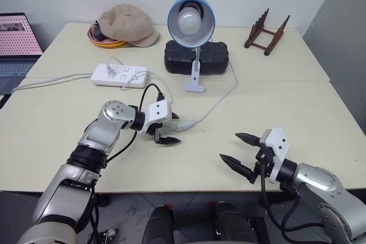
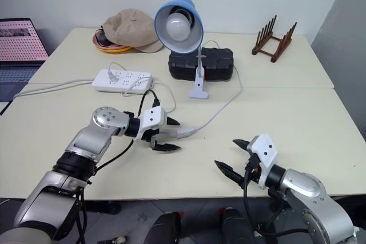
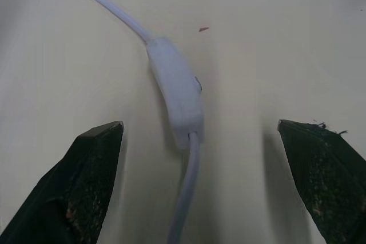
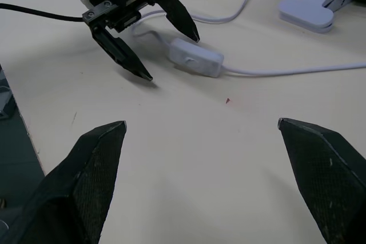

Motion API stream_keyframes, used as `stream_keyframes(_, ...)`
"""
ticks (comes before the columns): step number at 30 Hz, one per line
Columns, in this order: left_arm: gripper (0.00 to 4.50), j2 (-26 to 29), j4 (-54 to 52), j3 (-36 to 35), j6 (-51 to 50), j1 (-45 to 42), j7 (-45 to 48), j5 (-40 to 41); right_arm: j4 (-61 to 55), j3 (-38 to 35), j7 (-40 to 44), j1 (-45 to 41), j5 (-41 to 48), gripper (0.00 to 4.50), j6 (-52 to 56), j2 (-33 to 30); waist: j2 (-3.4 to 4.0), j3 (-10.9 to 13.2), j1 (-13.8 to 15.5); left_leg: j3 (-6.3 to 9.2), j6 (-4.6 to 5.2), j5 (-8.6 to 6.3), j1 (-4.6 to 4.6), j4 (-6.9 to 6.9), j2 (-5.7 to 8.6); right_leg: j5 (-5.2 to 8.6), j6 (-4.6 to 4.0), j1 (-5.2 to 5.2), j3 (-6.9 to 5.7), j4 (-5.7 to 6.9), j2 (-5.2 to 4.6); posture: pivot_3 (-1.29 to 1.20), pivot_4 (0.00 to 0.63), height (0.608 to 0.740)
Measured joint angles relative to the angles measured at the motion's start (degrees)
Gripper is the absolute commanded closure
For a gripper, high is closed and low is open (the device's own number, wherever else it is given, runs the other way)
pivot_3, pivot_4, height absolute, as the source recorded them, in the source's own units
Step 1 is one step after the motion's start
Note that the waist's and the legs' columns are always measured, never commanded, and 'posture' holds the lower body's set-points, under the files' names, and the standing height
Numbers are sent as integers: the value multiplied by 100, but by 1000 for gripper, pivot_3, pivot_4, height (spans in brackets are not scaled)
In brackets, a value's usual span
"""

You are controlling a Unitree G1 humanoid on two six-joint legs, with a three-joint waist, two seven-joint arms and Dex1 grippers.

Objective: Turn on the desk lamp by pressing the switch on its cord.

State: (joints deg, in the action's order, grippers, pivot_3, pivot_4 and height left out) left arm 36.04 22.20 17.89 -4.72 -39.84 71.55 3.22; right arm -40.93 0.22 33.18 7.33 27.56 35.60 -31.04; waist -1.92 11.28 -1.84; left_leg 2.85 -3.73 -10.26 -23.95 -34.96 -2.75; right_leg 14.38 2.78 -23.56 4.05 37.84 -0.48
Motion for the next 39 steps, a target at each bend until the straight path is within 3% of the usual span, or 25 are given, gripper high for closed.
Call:
stream_keyframes(3,0,-38,383,3,379,-167,-32,-165,-54,11,-104,71,-43,39,-1,3,0,0,-5,-1,0,0,3,-1,0,0,0,1,2,1,0,0,150,740)
stream_keyframes(6,474,-107,638,3,545,-172,21,-208,-83,13,-170,117,-51,0,-2,2,0,0,-1,0,0,0,1,-1,0,0,0,1,1,2,0,0,150,740)
stream_keyframes(21,3902,-384,982,-1,661,-324,52,-306,-157,9,-289,240,-37,0,-10,2,0,0,0,1,0,0,2,-2,0,0,1,2,1,6,1,0,150,740)
stream_keyframes(22,4092,-378,982,0,660,-324,63,-310,-157,9,-290,239,-33,0,-9,2,0,0,0,1,0,0,2,-2,0,0,1,2,1,6,1,0,150,740)
stream_keyframes(25,4111,-372,974,-19,571,-324,104,-290,-157,7,-309,235,9,0,-2,11,0,0,0,1,0,0,2,-2,0,0,1,2,1,7,1,0,150,740)
stream_keyframes(32,4111,-468,368,-521,-1787,-344,323,651,-112,-219,-689,79,762,0,318,718,0,0,-8,6,0,0,1,-4,-1,0,1,2,-2,13,2,0,150,740)
stream_keyframes(36,4111,-868,-536,-1427,-5026,-510,182,2487,378,-761,-1474,-256,3011,0,978,1592,0,0,-14,17,1,1,-1,-9,-3,0,1,6,-10,16,4,0,150,740)
stream_keyframes(39,4111,-1063,-1016,-1968,-6131,-595,-181,3228,640,-803,-1726,-408,4218,0,1258,1608,0,0,-38,16,1,1,3,-9,-3,-1,2,8,-7,15,3,0,150,740)
